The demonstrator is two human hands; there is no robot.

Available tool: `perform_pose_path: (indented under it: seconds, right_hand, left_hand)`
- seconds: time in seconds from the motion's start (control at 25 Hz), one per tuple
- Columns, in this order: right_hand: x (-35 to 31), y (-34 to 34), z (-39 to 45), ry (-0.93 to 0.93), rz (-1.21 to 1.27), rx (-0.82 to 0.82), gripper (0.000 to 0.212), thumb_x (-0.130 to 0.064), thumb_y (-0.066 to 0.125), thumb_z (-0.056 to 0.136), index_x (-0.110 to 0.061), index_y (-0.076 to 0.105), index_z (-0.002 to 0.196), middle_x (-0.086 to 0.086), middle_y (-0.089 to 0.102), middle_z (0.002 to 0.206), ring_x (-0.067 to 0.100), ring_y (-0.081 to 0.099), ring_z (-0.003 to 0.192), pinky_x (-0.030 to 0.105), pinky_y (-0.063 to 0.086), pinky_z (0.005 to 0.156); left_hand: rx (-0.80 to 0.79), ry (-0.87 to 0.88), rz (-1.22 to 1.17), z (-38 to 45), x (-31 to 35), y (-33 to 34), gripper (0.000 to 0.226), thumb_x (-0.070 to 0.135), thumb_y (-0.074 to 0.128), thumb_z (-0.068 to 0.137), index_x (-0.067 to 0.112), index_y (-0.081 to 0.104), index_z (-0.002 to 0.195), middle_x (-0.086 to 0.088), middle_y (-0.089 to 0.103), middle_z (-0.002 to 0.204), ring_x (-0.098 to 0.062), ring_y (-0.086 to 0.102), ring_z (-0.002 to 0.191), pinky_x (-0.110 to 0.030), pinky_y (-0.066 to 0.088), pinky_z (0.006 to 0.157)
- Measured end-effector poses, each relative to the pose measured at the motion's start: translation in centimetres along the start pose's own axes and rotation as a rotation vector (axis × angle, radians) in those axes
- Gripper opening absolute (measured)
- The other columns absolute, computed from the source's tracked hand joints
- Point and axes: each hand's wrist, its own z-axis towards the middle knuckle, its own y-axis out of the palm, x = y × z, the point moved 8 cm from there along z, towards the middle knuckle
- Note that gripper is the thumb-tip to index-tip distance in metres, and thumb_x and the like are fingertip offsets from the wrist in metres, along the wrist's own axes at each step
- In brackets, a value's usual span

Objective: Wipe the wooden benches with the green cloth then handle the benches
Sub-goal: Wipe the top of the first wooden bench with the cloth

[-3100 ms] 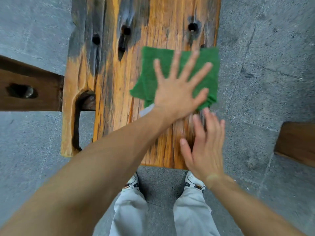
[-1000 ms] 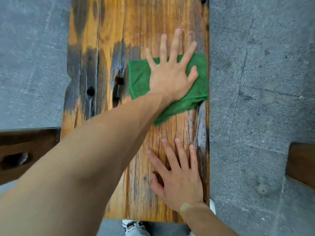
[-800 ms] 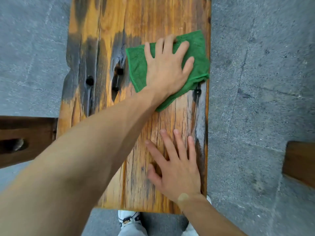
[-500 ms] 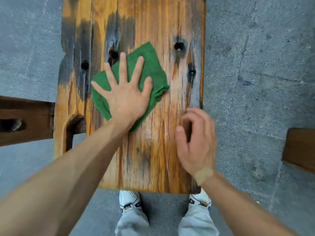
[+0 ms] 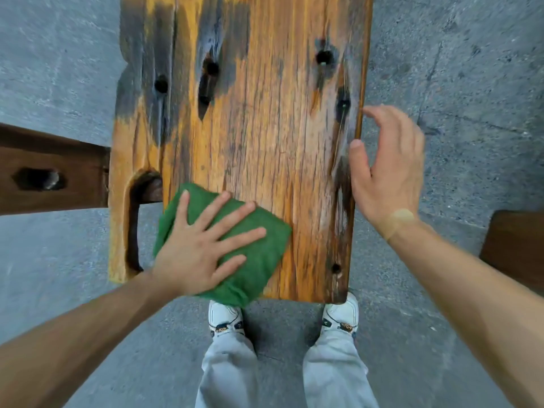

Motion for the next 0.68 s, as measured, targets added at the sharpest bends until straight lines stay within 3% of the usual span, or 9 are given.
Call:
perform_pose_path:
  seconds: [0.16,0.24,0.28,0.4,0.44,0.48,0.6,0.68]
  right_hand:
    - [0.1,1.4,-1.7,-0.075,-0.074,-0.120,0.051,-0.031,0.048,0.096,-0.014,0.044,0.144,0.012,0.041,0.150,0.034,0.035,0.142,0.052,0.029,0.116]
    - [-0.5,2.9,-3.6,-0.039,-0.057,-0.122,0.056,-0.032,0.050,0.096,-0.013,0.040,0.148,0.014,0.036,0.154,0.035,0.032,0.145,0.050,0.025,0.120]
    - [-0.8,2.9,-3.1,-0.012,-0.031,-0.080,0.057,-0.032,0.050,0.096,-0.013,0.039,0.149,0.015,0.034,0.155,0.034,0.031,0.145,0.047,0.024,0.121]
    - [-1.8,2.4,3.5,0.079,0.021,0.055,0.057,-0.033,0.046,0.096,-0.012,0.038,0.149,0.016,0.033,0.156,0.034,0.030,0.145,0.048,0.023,0.121]
    - [-2.7,2.5,5.9,0.062,-0.009,0.053,0.057,-0.033,0.046,0.096,-0.013,0.039,0.149,0.016,0.034,0.156,0.035,0.030,0.145,0.051,0.024,0.120]
    - [-4.1,3.4,7.6,0.009,-0.036,0.016,0.056,-0.034,0.047,0.096,-0.013,0.040,0.148,0.015,0.035,0.155,0.035,0.030,0.146,0.053,0.025,0.119]
    - [-8.0,8.3,7.0,-0.179,-0.233,-0.223,0.057,-0.043,0.042,0.097,-0.022,0.038,0.150,0.010,0.030,0.161,0.033,0.020,0.152,0.055,0.018,0.122]
    - [-8.1,9.8,5.2,-0.236,-0.396,-0.312,0.063,-0.052,0.037,0.096,-0.028,0.031,0.154,0.007,0.019,0.167,0.031,0.011,0.155,0.053,0.008,0.125]
  left_hand:
    - [0.143,-0.618,-0.100,9.1,-9.6,-3.6,0.054,0.058,0.009,0.105,0.052,0.002,0.158,0.009,-0.004,0.171,-0.028,-0.002,0.158,-0.079,-0.001,0.113]
    - [0.123,-0.761,-0.168,16.1,-9.5,-5.3,0.057,0.057,0.009,0.104,0.048,0.001,0.160,0.006,-0.008,0.171,-0.028,-0.006,0.158,-0.079,-0.004,0.113]
    - [0.116,-0.674,-0.141,18.9,-7.8,-5.9,0.058,0.056,0.009,0.104,0.044,0.003,0.161,0.004,-0.008,0.171,-0.029,-0.007,0.158,-0.079,-0.003,0.113]
    - [0.005,0.094,0.005,16.4,3.1,-3.8,0.057,0.055,0.020,0.105,0.039,0.019,0.160,0.003,0.010,0.171,-0.030,-0.001,0.158,-0.074,0.000,0.117]
    - [-0.015,0.215,0.020,12.5,4.6,-2.6,0.057,0.055,0.024,0.105,0.040,0.020,0.160,0.005,0.013,0.171,-0.029,0.001,0.158,-0.072,0.000,0.118]
    - [-0.019,0.194,0.020,9.0,3.4,-1.7,0.058,0.056,0.026,0.105,0.042,0.019,0.160,0.006,0.013,0.171,-0.028,0.003,0.158,-0.071,0.003,0.119]
    - [0.078,-0.368,-0.066,4.9,-9.0,-2.4,0.057,0.056,0.019,0.105,0.044,0.012,0.160,0.007,0.011,0.171,-0.026,0.007,0.158,-0.075,0.015,0.115]
    - [0.150,-0.815,-0.119,6.8,-18.2,-3.9,0.057,0.057,0.010,0.104,0.046,0.004,0.160,0.008,0.003,0.171,-0.024,0.004,0.158,-0.072,0.008,0.119]
